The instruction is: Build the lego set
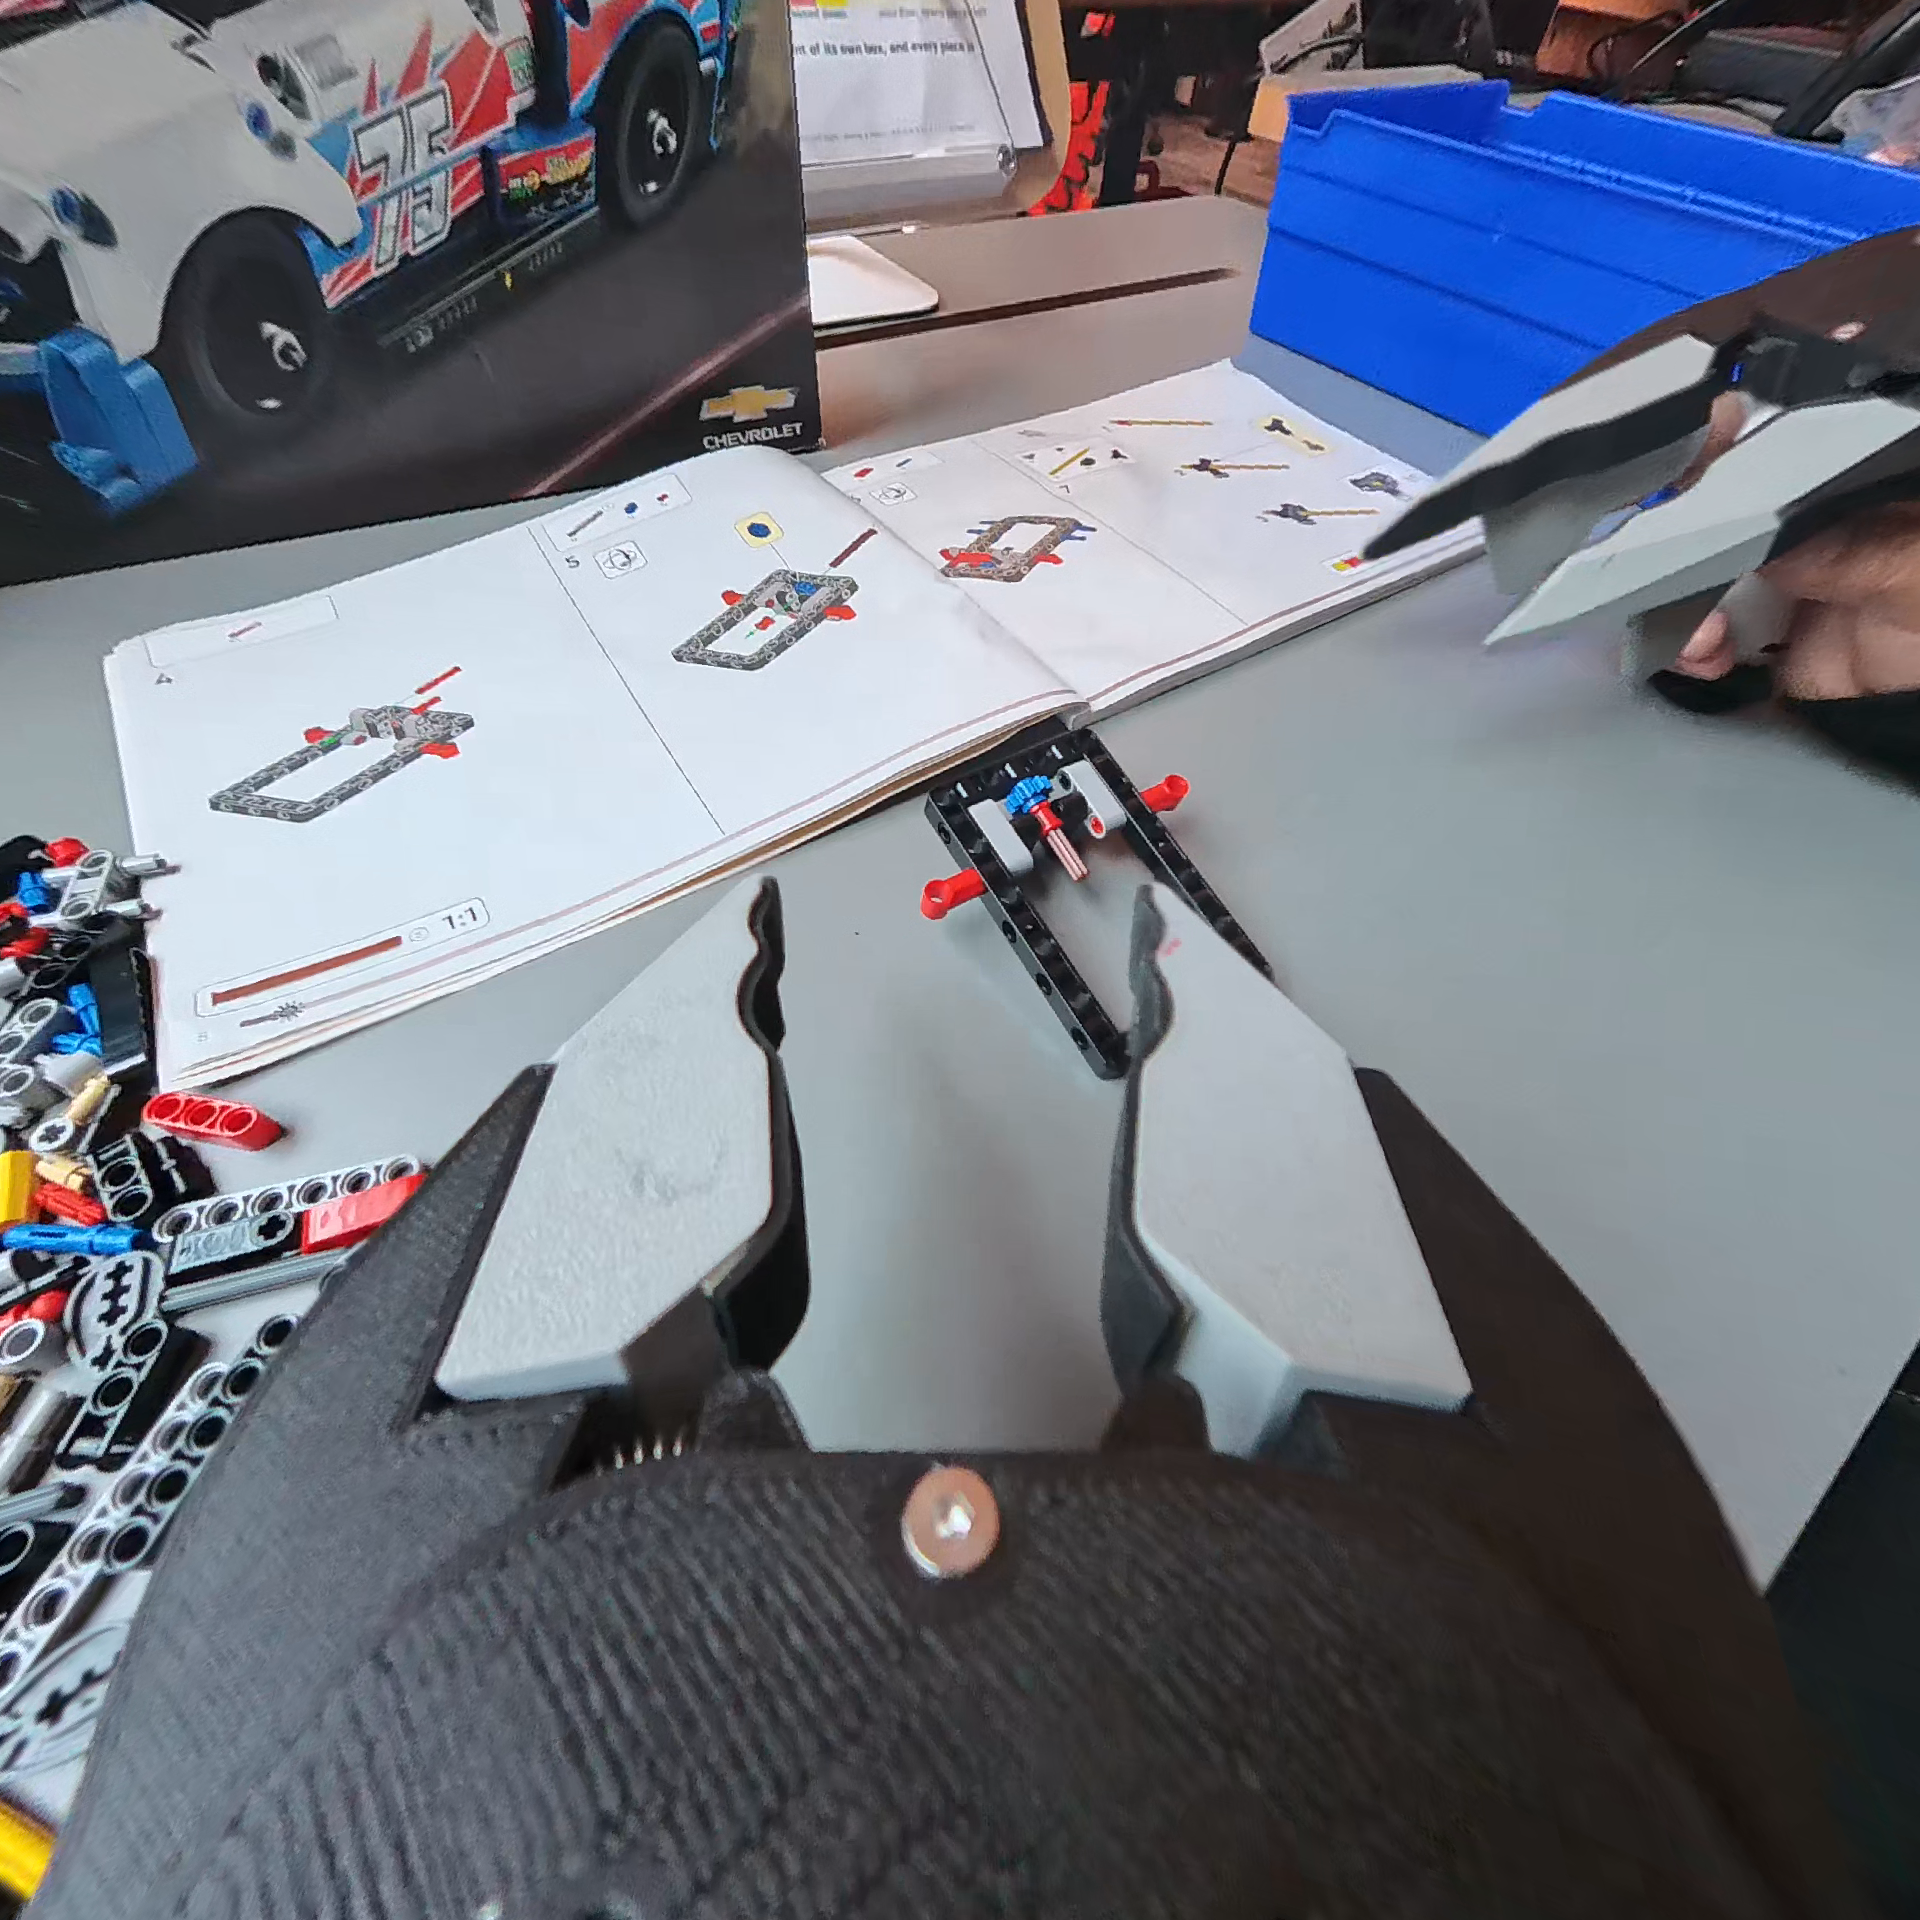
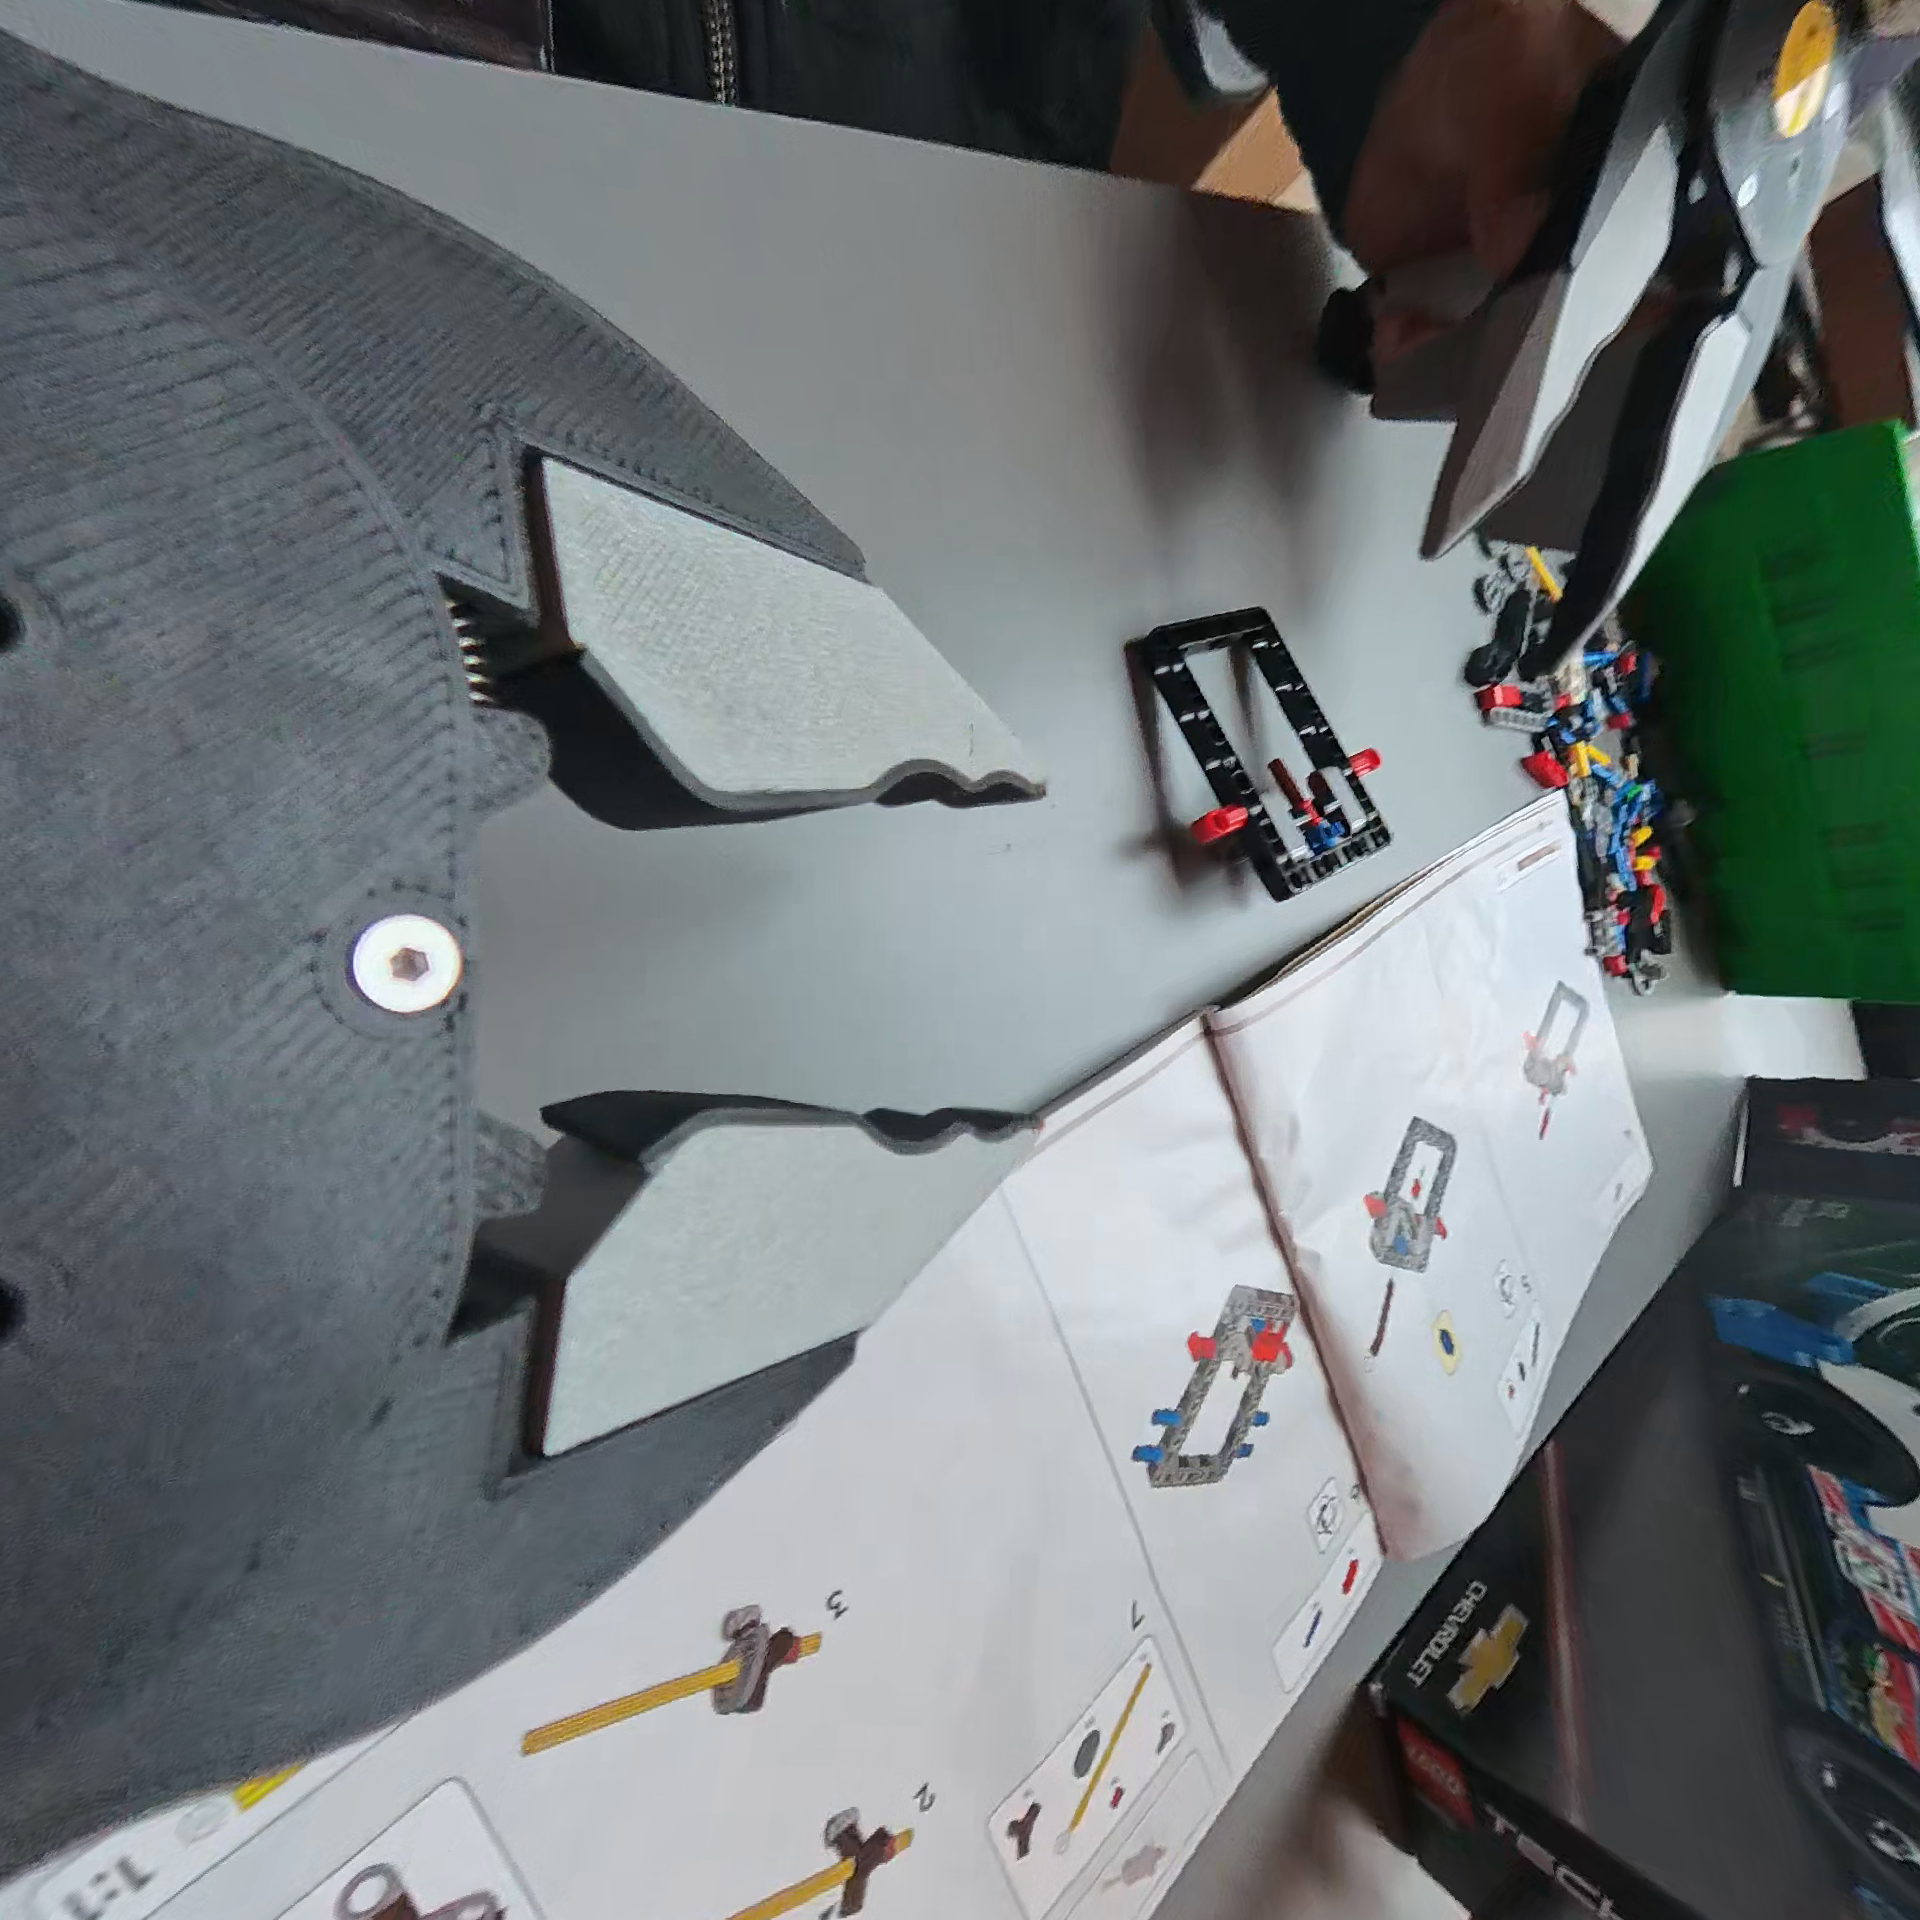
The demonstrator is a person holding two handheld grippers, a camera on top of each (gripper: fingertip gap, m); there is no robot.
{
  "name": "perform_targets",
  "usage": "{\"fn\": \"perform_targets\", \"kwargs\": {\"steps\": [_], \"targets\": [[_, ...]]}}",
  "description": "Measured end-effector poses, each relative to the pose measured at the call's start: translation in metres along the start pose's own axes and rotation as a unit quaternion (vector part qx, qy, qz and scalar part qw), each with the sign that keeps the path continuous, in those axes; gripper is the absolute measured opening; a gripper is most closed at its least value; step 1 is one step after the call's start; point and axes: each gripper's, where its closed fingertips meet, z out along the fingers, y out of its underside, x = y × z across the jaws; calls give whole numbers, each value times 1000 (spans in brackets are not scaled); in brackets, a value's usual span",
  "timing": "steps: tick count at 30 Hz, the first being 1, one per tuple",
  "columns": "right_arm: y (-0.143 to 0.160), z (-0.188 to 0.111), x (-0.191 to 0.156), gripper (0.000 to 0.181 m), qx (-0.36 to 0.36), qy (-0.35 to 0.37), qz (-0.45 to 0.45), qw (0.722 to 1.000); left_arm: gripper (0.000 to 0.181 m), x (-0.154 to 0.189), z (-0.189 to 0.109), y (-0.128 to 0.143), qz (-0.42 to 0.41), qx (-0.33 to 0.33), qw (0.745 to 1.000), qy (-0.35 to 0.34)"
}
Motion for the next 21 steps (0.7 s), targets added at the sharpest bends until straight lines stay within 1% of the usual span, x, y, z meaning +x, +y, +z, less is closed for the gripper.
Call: {"fn": "perform_targets", "kwargs": {"steps": [3,4,6,8,10,17,21], "targets": [[11,-4,6,54,-27,38,-18,999,53,-4,-2,-5,6,20,1000,-4],[14,-6,9,53,-35,52,-22,998,53,-5,-2,-8,3,27,1000,-1],[18,-7,13,52,-43,67,-24,997,59,-13,-2,-12,-6,41,999,-6],[18,-7,15,52,-44,69,-16,997,55,-16,0,-13,-11,38,999,2],[18,-8,17,52,-44,68,-8,997,57,-20,4,-13,-14,35,999,3],[10,-9,25,49,-18,79,-7,997,52,-16,5,-15,6,38,999,8],[3,-10,25,46,4,60,9,998,49,-9,8,-10,14,20,999,27]]}}
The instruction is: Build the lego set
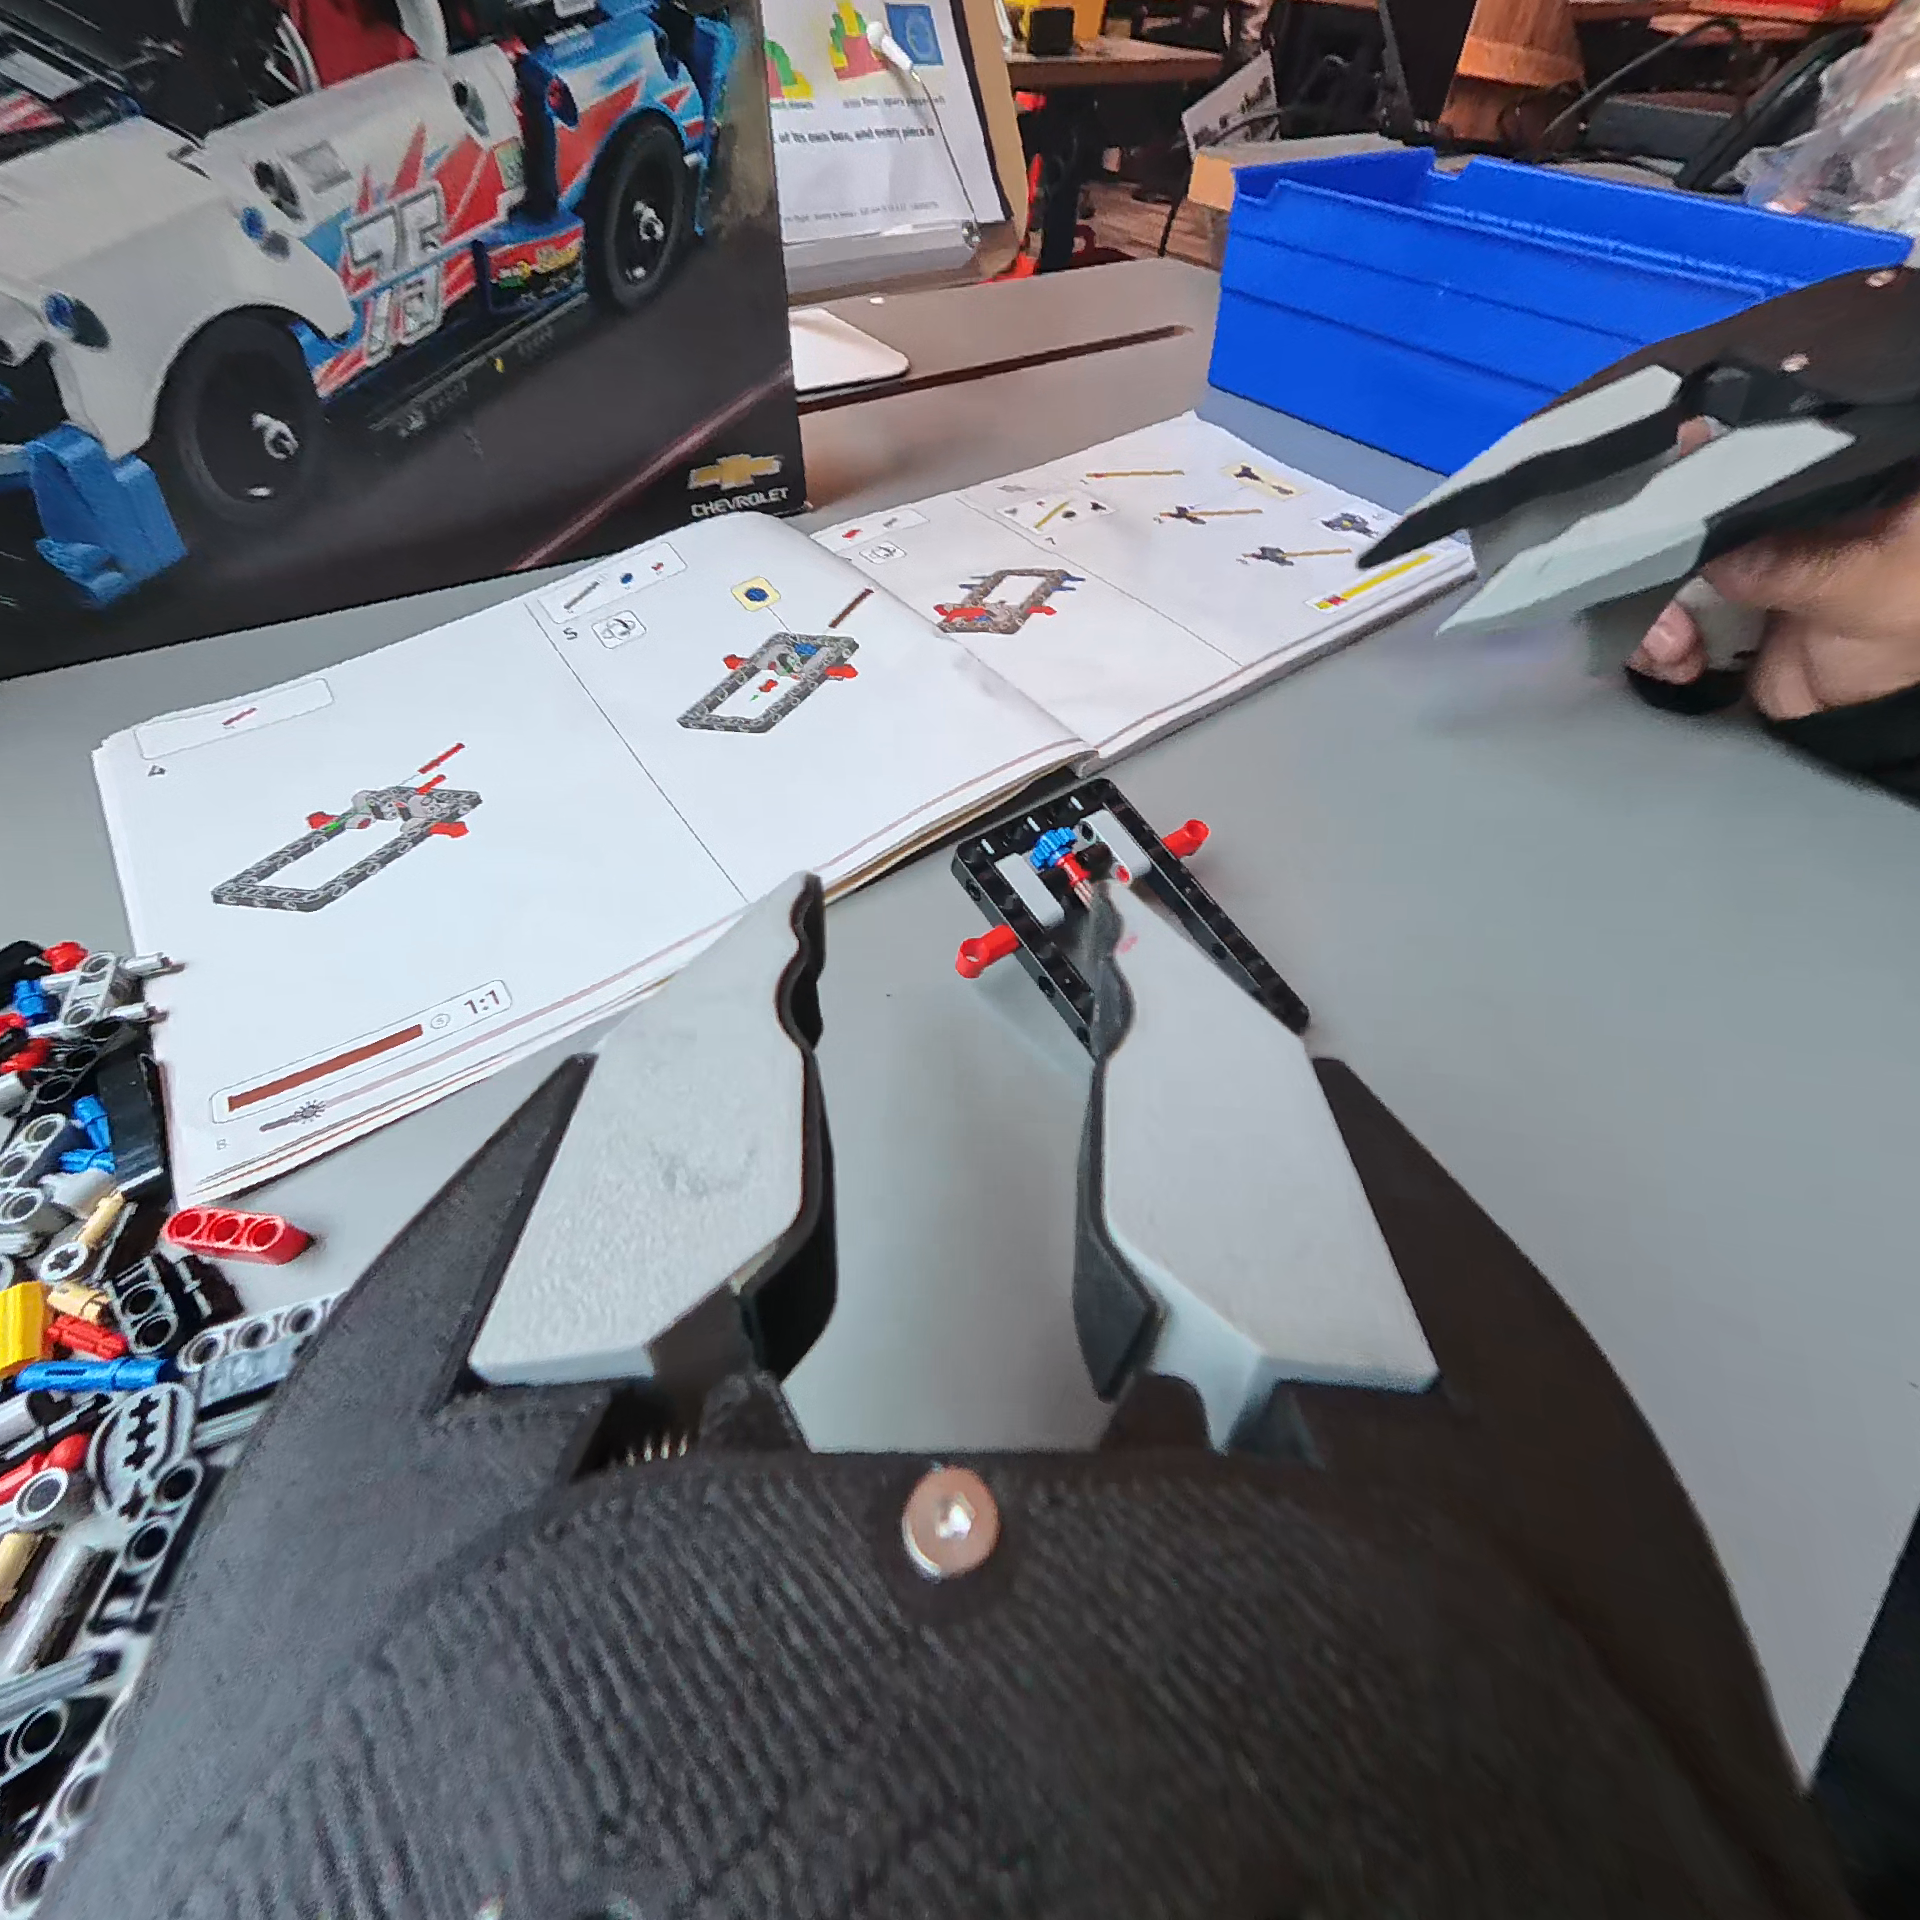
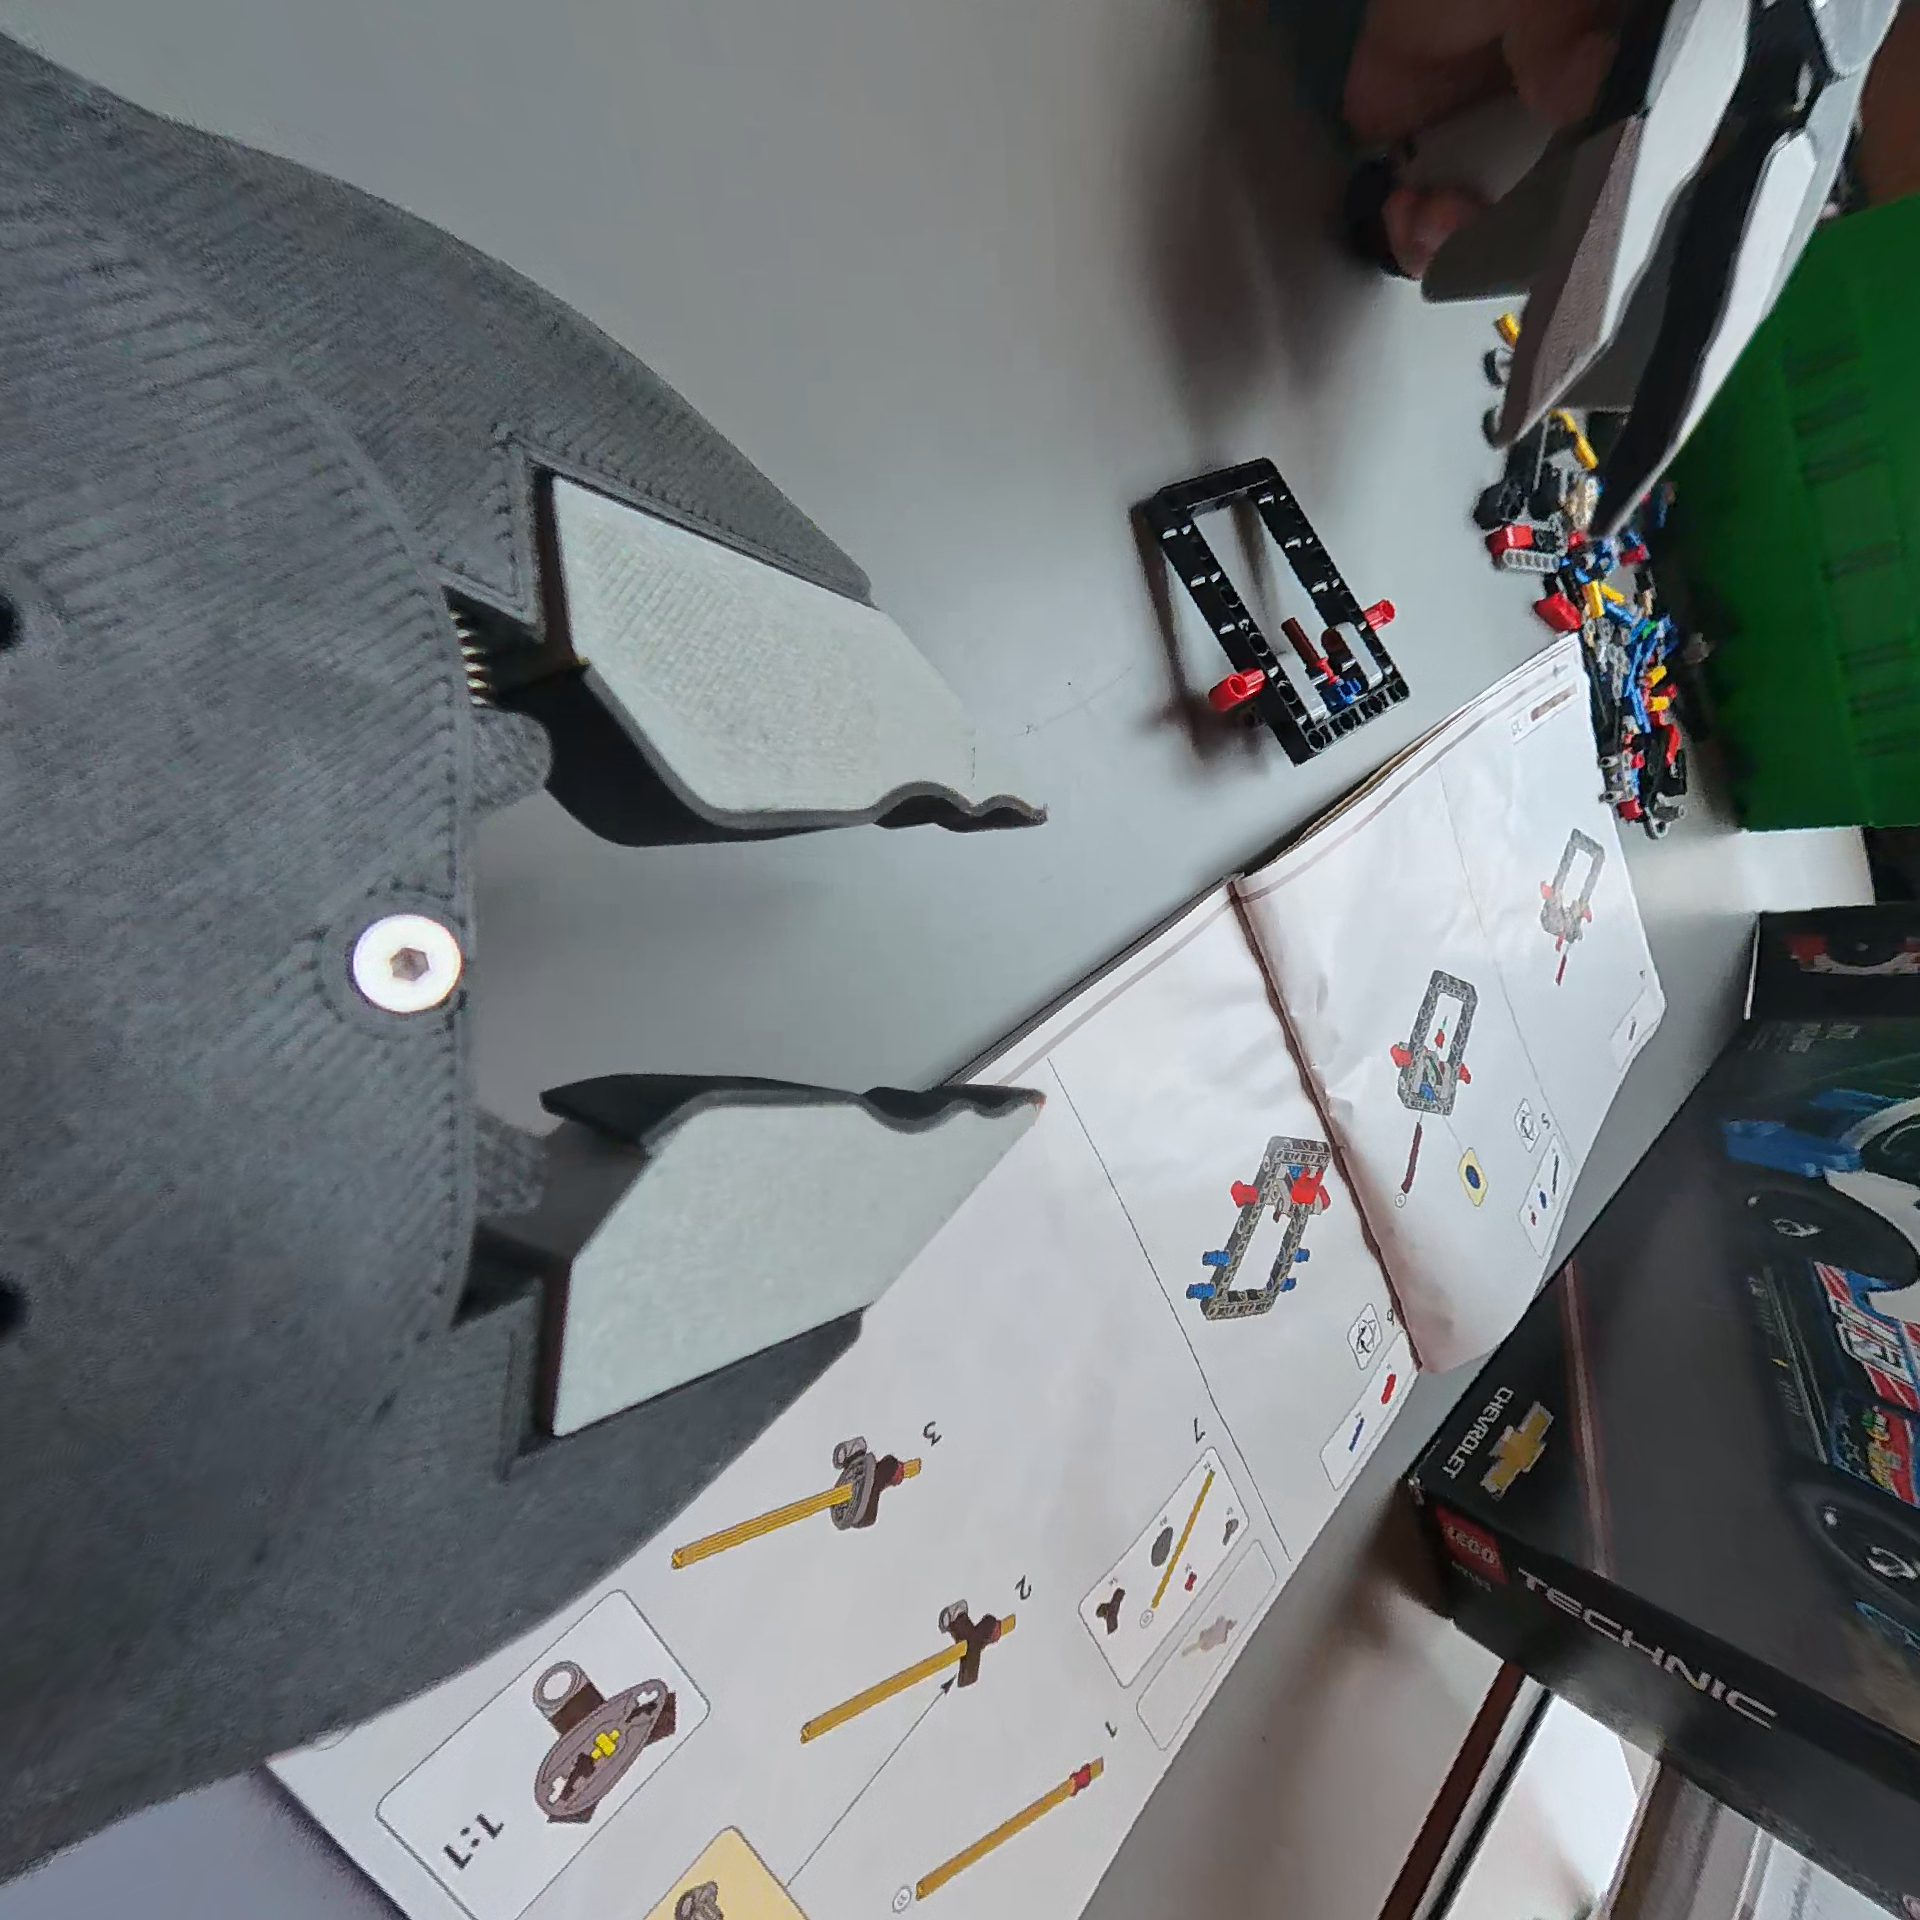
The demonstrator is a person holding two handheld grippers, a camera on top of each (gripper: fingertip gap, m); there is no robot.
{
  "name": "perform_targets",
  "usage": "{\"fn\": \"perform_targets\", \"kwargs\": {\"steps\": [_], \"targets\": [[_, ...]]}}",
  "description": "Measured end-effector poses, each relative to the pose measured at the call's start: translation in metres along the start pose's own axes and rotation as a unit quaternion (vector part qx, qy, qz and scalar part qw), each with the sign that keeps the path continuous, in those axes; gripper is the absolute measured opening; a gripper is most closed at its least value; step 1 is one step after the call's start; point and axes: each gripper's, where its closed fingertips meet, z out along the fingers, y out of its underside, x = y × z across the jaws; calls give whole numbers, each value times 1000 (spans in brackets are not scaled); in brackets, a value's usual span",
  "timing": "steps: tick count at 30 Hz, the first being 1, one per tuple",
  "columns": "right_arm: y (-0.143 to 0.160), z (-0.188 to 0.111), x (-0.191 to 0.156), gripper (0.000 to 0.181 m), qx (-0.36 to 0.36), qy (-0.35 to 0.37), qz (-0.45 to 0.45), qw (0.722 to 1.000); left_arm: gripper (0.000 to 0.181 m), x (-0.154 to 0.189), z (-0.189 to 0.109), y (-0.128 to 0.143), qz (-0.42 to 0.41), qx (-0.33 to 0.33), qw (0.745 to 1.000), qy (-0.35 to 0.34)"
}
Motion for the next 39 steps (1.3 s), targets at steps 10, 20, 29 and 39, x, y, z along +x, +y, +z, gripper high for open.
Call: {"fn": "perform_targets", "kwargs": {"steps": [10,20,29,39], "targets": [[-7,1,-3,44,18,-18,20,999,51,10,9,15,22,-54,998,20],[-7,2,-4,42,17,-19,13,1000,57,15,10,16,48,-59,997,20],[-15,-3,-5,44,48,-35,37,998,54,24,8,21,25,-72,995,65],[-16,3,-21,48,42,-53,16,998,53,21,17,59,-58,-202,978,10]]}}
